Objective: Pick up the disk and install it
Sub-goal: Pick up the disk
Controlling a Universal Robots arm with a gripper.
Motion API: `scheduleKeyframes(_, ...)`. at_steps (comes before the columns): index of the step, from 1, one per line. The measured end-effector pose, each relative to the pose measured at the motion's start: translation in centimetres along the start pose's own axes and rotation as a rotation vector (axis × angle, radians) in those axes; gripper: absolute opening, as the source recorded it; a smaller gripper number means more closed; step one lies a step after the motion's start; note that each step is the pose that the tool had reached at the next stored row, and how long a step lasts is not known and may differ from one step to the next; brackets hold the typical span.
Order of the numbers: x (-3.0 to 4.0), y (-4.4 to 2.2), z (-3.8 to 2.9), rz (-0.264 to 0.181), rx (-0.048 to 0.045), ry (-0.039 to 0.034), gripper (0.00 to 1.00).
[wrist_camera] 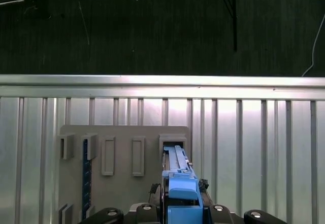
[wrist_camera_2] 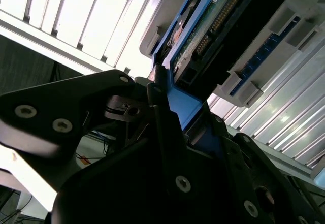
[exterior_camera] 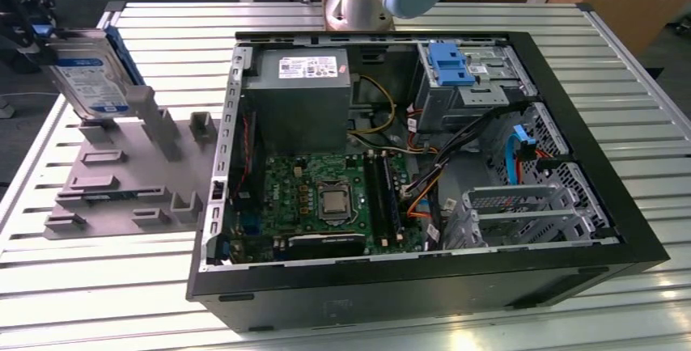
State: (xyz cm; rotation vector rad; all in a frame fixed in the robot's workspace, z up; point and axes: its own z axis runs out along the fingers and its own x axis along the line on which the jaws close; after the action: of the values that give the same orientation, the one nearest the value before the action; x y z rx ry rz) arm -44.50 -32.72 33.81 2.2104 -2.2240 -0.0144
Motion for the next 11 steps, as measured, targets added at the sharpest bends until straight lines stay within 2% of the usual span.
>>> scheduleKeyframes(11,0.00,0.01,-0.38,0.000,0.0000,0.0000,0.36)
